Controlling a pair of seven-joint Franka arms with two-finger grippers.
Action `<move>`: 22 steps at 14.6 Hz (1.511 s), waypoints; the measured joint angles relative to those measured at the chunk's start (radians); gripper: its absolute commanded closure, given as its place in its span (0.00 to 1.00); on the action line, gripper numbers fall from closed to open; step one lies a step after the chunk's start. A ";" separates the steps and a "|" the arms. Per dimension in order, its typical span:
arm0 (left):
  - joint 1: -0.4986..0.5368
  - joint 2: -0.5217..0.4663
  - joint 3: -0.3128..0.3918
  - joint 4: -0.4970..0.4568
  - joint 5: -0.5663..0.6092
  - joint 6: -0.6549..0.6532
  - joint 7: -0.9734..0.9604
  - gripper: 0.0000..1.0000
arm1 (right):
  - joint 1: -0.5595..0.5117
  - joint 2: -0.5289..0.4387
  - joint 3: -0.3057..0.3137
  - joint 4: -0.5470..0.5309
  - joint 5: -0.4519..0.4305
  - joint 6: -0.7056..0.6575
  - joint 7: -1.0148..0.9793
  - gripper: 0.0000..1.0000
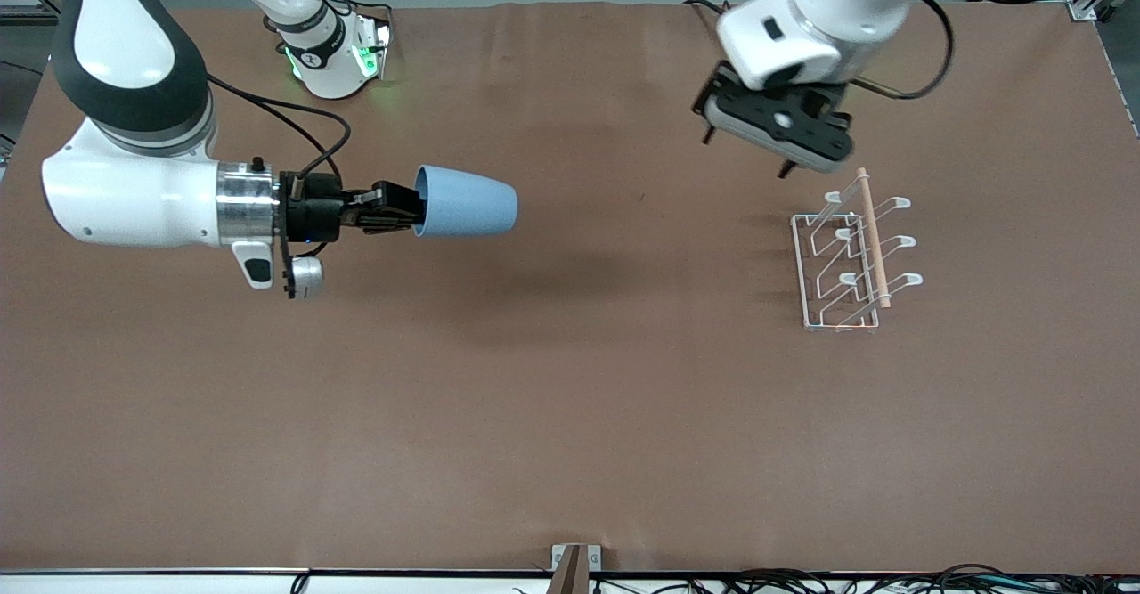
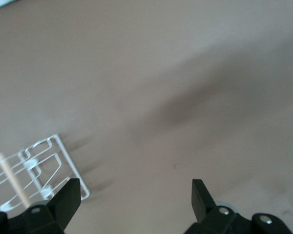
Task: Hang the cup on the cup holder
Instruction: 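Lift the cup with the right gripper while the left gripper approaches, then grasp the cup's base with the left gripper beside the right gripper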
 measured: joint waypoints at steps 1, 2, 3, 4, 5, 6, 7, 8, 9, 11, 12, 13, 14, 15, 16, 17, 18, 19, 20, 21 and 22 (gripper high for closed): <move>-0.031 0.000 0.000 0.004 0.000 0.025 0.008 0.00 | 0.006 0.001 0.008 -0.001 0.017 0.000 0.001 0.96; -0.060 0.000 0.000 0.007 0.000 0.063 0.020 0.00 | 0.014 0.003 0.012 -0.002 0.030 0.001 0.002 0.96; -0.086 0.001 0.000 0.007 0.000 0.107 0.034 0.00 | 0.017 0.006 0.013 -0.003 0.036 0.001 0.002 0.96; -0.107 0.003 -0.001 0.007 0.000 0.144 0.044 0.00 | 0.017 0.010 0.014 -0.004 0.042 -0.002 0.002 0.96; -0.125 0.009 0.000 0.010 0.000 0.174 0.052 0.00 | 0.016 0.018 0.013 -0.005 0.055 -0.011 -0.003 0.96; -0.141 0.020 0.000 0.019 0.000 0.191 0.068 0.00 | 0.014 0.029 0.012 -0.006 0.071 -0.030 -0.019 0.96; -0.156 0.033 0.000 0.031 0.000 0.199 0.090 0.00 | 0.013 0.041 0.012 -0.007 0.088 -0.052 -0.043 0.95; -0.171 0.050 0.000 0.045 0.000 0.207 0.119 0.00 | 0.010 0.055 0.011 -0.007 0.099 -0.076 -0.062 0.94; -0.183 0.065 0.000 0.054 0.000 0.225 0.152 0.00 | 0.008 0.066 0.011 -0.007 0.105 -0.096 -0.075 0.94; -0.200 0.094 0.000 0.062 0.000 0.268 0.198 0.00 | 0.005 0.078 0.011 -0.007 0.110 -0.114 -0.084 0.93; -0.210 0.108 0.000 0.065 0.000 0.288 0.207 0.00 | 0.004 0.079 0.011 -0.007 0.110 -0.115 -0.084 0.92; -0.222 0.120 0.000 0.068 0.000 0.307 0.208 0.00 | 0.004 0.079 0.011 -0.007 0.111 -0.117 -0.084 0.92; -0.234 0.132 0.000 0.069 0.000 0.325 0.208 0.00 | 0.004 0.079 0.011 -0.007 0.111 -0.118 -0.084 0.92; -0.244 0.146 0.000 0.069 0.000 0.342 0.208 0.00 | 0.004 0.079 0.011 -0.007 0.111 -0.118 -0.084 0.92; -0.254 0.161 0.000 0.069 0.000 0.360 0.208 0.00 | 0.004 0.079 0.011 -0.007 0.111 -0.119 -0.084 0.92; -0.261 0.174 0.000 0.069 0.000 0.378 0.208 0.00 | 0.004 0.080 0.011 -0.007 0.111 -0.119 -0.084 0.91; -0.265 0.185 0.000 0.069 0.000 0.395 0.208 0.00 | 0.004 0.080 0.011 -0.007 0.111 -0.119 -0.084 0.91; -0.267 0.194 0.000 0.070 0.000 0.412 0.209 0.00 | 0.004 0.080 0.011 -0.007 0.111 -0.120 -0.084 0.90; -0.270 0.202 0.000 0.071 0.000 0.430 0.211 0.00 | 0.004 0.080 0.011 -0.007 0.111 -0.120 -0.084 0.90; -0.271 0.209 0.000 0.072 0.000 0.446 0.218 0.00 | 0.004 0.080 0.011 -0.007 0.111 -0.120 -0.084 0.90; -0.271 0.213 0.001 0.073 0.000 0.462 0.231 0.00 | 0.004 0.080 0.011 -0.007 0.111 -0.120 -0.084 0.90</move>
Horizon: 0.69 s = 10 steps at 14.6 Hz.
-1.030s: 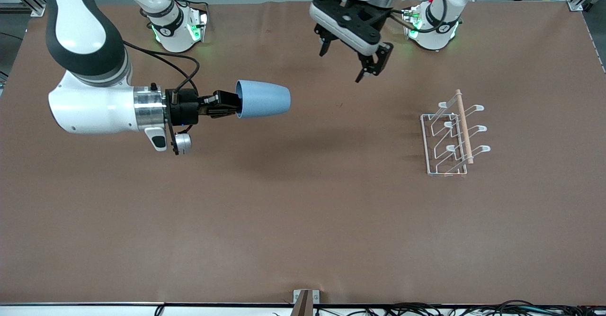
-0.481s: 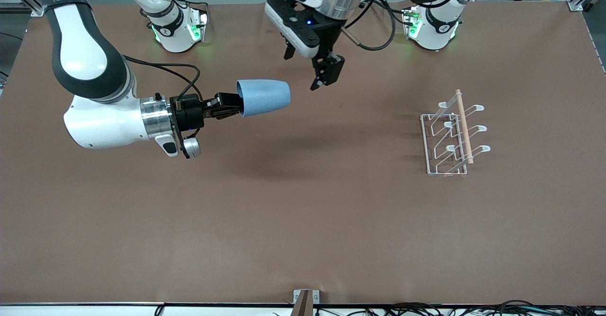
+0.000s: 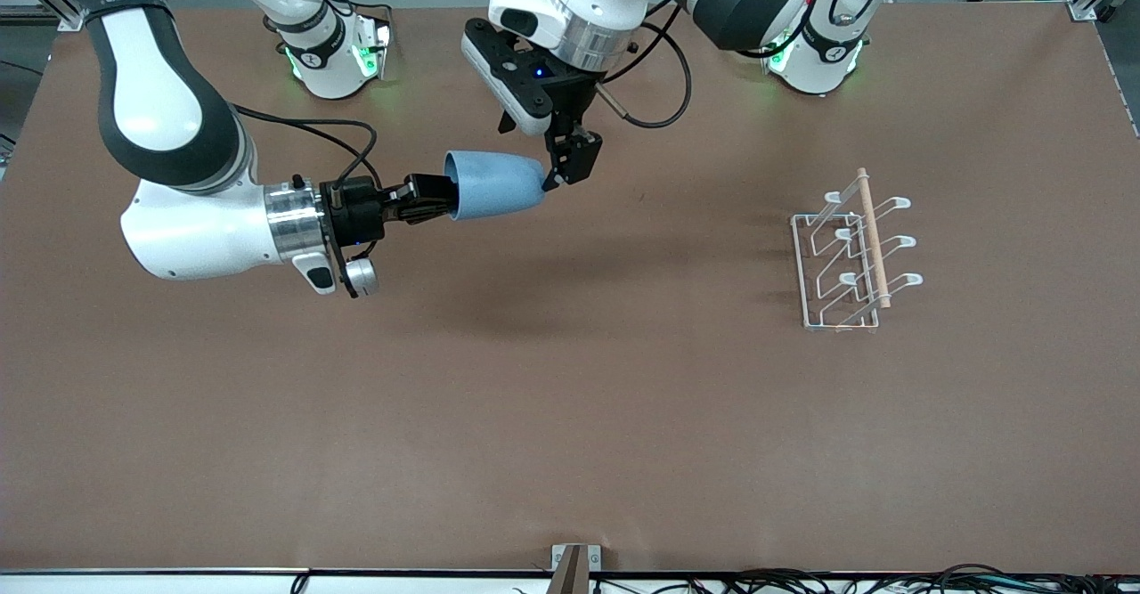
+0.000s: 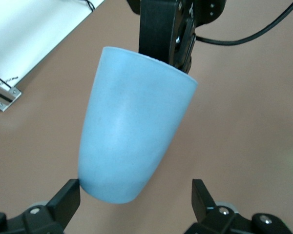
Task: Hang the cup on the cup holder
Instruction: 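Grasp the cup's base with the left gripper beside the right gripper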
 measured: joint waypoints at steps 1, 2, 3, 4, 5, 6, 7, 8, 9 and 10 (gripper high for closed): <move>0.000 0.004 0.001 0.000 0.000 0.014 0.013 0.00 | 0.000 0.000 0.000 0.000 0.000 0.000 0.000 0.90; 0.000 0.009 0.002 0.000 0.000 0.027 0.019 0.00 | 0.000 0.000 0.000 0.000 0.000 0.000 0.000 0.89; 0.000 0.015 0.003 0.000 0.000 0.044 0.025 0.00 | 0.000 0.000 0.000 0.000 0.000 -0.001 0.000 0.89; 0.000 0.021 0.004 0.000 0.000 0.061 0.031 0.00 | 0.000 0.000 0.000 -0.001 0.000 -0.001 0.000 0.89; 0.000 0.027 0.005 0.000 0.000 0.076 0.037 0.00 | 0.000 0.000 0.000 -0.001 0.000 -0.001 0.000 0.89; 0.000 0.032 0.005 0.000 0.000 0.088 0.044 0.00 | 0.000 0.000 0.000 -0.001 0.000 -0.001 0.000 0.89; 0.000 0.035 0.005 0.000 0.000 0.094 0.050 0.00 | 0.001 0.000 0.001 -0.001 0.000 -0.001 0.000 0.89; 0.000 0.036 0.005 0.001 0.000 0.096 0.051 0.00 | 0.002 0.000 0.001 -0.001 0.000 -0.001 0.000 0.89; 0.000 0.036 0.006 0.003 0.000 0.097 0.052 0.00 | 0.003 0.000 0.001 -0.001 0.000 -0.001 0.000 0.90; 0.000 0.036 0.007 0.004 0.000 0.101 0.053 0.00 | 0.003 0.000 0.001 -0.001 0.000 -0.001 0.000 0.90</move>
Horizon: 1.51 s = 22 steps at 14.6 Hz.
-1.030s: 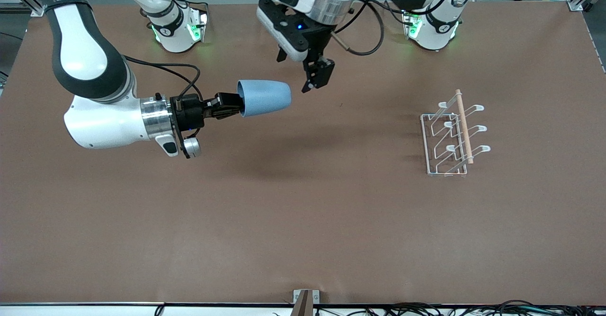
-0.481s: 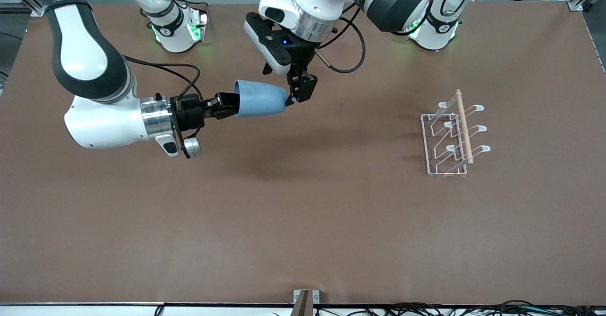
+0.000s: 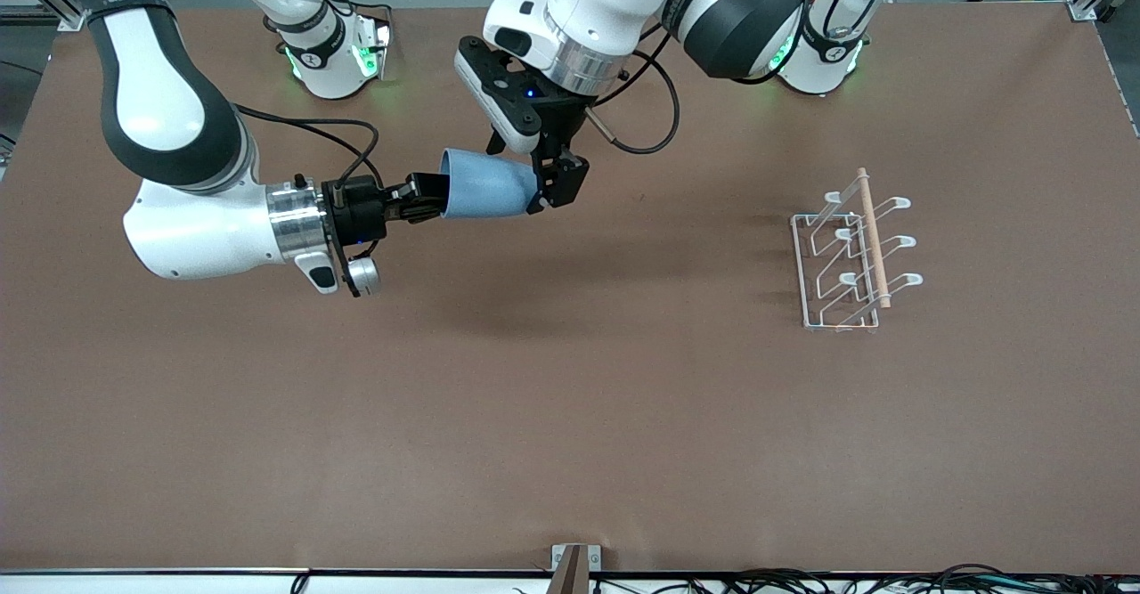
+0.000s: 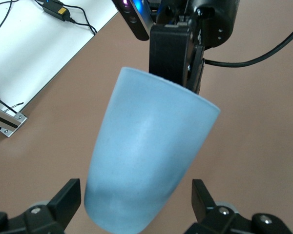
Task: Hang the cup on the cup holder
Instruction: 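Grasp the cup's base with the left gripper beside the right gripper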
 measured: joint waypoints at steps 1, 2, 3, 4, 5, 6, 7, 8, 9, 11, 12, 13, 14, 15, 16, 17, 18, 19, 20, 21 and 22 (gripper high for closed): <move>0.000 0.000 0.001 0.000 0.000 0.015 0.001 0.00 | 0.001 0.000 0.000 0.000 0.000 0.000 0.000 0.90; 0.000 0.002 0.001 0.000 0.000 0.033 0.002 0.01 | 0.002 0.000 0.000 0.000 0.000 0.000 0.000 0.90; 0.000 0.006 0.001 0.000 0.000 0.048 0.009 0.01 | 0.002 0.000 0.000 0.000 0.000 0.001 0.000 0.90; -0.001 0.012 0.000 0.000 0.000 0.062 0.024 0.01 | 0.002 0.001 0.000 0.000 0.000 0.003 0.000 0.90; -0.002 0.020 0.000 0.000 0.000 0.072 0.038 0.01 | 0.002 0.002 0.000 0.000 0.000 0.005 0.000 0.90; -0.002 0.029 0.000 0.000 0.000 0.078 0.052 0.03 | 0.002 0.004 0.000 0.000 0.000 0.005 0.000 0.90; -0.003 0.037 0.000 0.000 0.000 0.082 0.064 0.04 | 0.002 0.005 0.000 0.000 0.000 0.005 0.000 0.90; -0.003 0.044 -0.001 0.000 0.000 0.084 0.073 0.07 | 0.002 0.005 0.000 0.000 0.000 0.005 0.000 0.90; -0.004 0.050 -0.001 0.000 0.000 0.085 0.080 0.16 | 0.003 0.005 0.000 0.000 0.000 0.004 0.000 0.90; -0.005 0.057 -0.001 0.000 0.000 0.086 0.101 0.31 | 0.003 0.005 0.000 -0.002 0.000 0.004 0.000 0.90; -0.005 0.059 -0.002 0.000 0.000 0.086 0.107 0.40 | 0.003 0.006 0.000 -0.002 0.000 0.006 0.000 0.90; -0.006 0.060 -0.004 0.000 0.000 0.085 0.111 0.50 | 0.003 0.007 -0.001 -0.002 0.000 0.009 0.000 0.90; -0.006 0.061 -0.004 0.000 0.000 0.085 0.114 0.59 | 0.002 0.008 -0.002 -0.003 0.000 0.008 0.000 0.90; -0.006 0.061 -0.004 0.000 0.000 0.084 0.114 0.63 | 0.002 0.009 -0.002 -0.003 0.000 0.008 -0.001 0.87; -0.006 0.061 -0.004 0.000 0.000 0.084 0.114 0.63 | 0.002 0.009 -0.002 -0.003 0.000 0.007 -0.001 0.81; -0.006 0.062 -0.004 0.000 0.000 0.084 0.114 0.63 | 0.003 0.009 -0.001 -0.003 0.000 0.005 -0.001 0.62; -0.006 0.062 -0.004 0.000 0.000 0.078 0.114 0.62 | 0.003 0.009 -0.001 -0.003 0.001 0.005 -0.001 0.02; -0.006 0.062 -0.004 0.001 0.000 0.058 0.114 0.62 | 0.003 0.009 0.000 -0.002 0.001 0.001 -0.001 0.00; -0.004 0.061 -0.002 0.005 0.000 0.022 0.114 0.62 | 0.002 0.009 -0.001 -0.002 0.001 -0.016 -0.001 0.00; -0.002 0.060 0.003 0.010 0.000 -0.017 0.114 0.61 | 0.001 0.009 -0.004 -0.002 0.001 -0.035 -0.002 0.00; 0.002 0.058 0.006 0.015 0.000 -0.049 0.114 0.61 | -0.002 0.009 -0.008 0.000 0.001 -0.047 -0.002 0.00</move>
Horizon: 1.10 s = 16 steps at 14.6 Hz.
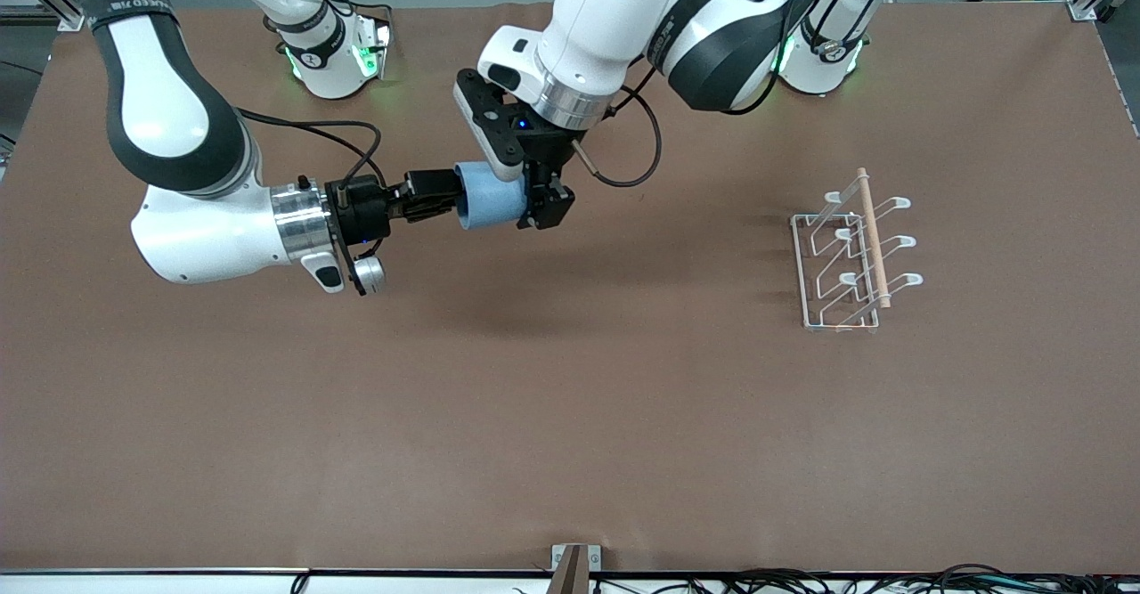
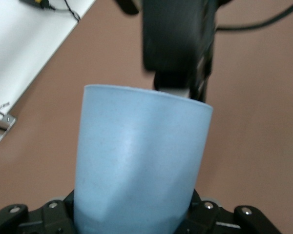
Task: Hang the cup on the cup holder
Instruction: 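Carry the cup to the rack with the left gripper while the right gripper withdraws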
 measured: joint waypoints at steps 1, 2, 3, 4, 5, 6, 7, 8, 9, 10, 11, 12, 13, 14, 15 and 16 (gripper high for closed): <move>0.007 -0.006 0.002 0.004 0.000 -0.033 0.000 0.61 | -0.002 0.000 -0.007 0.002 0.000 -0.006 -0.001 0.00; 0.015 -0.014 0.004 0.007 0.001 -0.077 0.000 0.61 | -0.004 0.000 -0.013 0.003 0.000 -0.009 -0.004 0.00; 0.024 -0.023 0.005 0.007 0.002 -0.125 0.000 0.61 | -0.006 0.000 -0.018 0.005 0.000 -0.010 -0.007 0.00; 0.035 -0.031 0.008 0.007 0.007 -0.178 0.000 0.61 | -0.005 0.000 -0.025 0.008 -0.001 -0.009 -0.008 0.00; 0.051 -0.035 0.010 0.007 0.022 -0.233 0.000 0.60 | -0.005 -0.002 -0.038 0.011 -0.013 -0.008 -0.009 0.00; 0.069 -0.037 0.010 0.007 0.046 -0.286 0.000 0.60 | -0.004 -0.007 -0.055 0.014 -0.059 -0.001 -0.010 0.00; 0.084 -0.037 0.010 0.007 0.073 -0.335 0.001 0.60 | -0.004 -0.017 -0.072 0.018 -0.136 0.022 -0.011 0.00; 0.098 -0.037 0.011 0.006 0.113 -0.392 0.001 0.60 | -0.005 -0.037 -0.089 0.022 -0.237 0.069 -0.011 0.00; 0.107 -0.037 0.011 0.006 0.153 -0.438 0.001 0.60 | -0.006 -0.062 -0.100 0.023 -0.313 0.102 -0.010 0.00; 0.116 -0.037 0.011 0.006 0.197 -0.486 0.001 0.60 | -0.006 -0.089 -0.112 0.023 -0.398 0.135 0.002 0.00; 0.129 -0.037 0.012 0.006 0.232 -0.534 0.001 0.60 | -0.006 -0.115 -0.128 0.023 -0.476 0.165 0.022 0.00; 0.144 -0.037 0.012 0.005 0.263 -0.576 0.001 0.60 | -0.005 -0.134 -0.149 0.024 -0.550 0.185 0.034 0.00; 0.158 -0.036 0.012 0.000 0.300 -0.616 0.009 0.60 | -0.005 -0.146 -0.174 0.025 -0.625 0.194 0.036 0.00; 0.167 -0.035 0.012 -0.009 0.344 -0.650 0.030 0.60 | -0.006 -0.149 -0.197 0.028 -0.703 0.197 0.037 0.00; 0.171 -0.032 0.012 -0.022 0.394 -0.679 0.055 0.60 | -0.008 -0.149 -0.218 0.029 -0.774 0.202 0.037 0.00; 0.173 -0.029 0.012 -0.038 0.442 -0.702 0.081 0.60 | -0.008 -0.148 -0.241 0.029 -0.824 0.208 0.037 0.00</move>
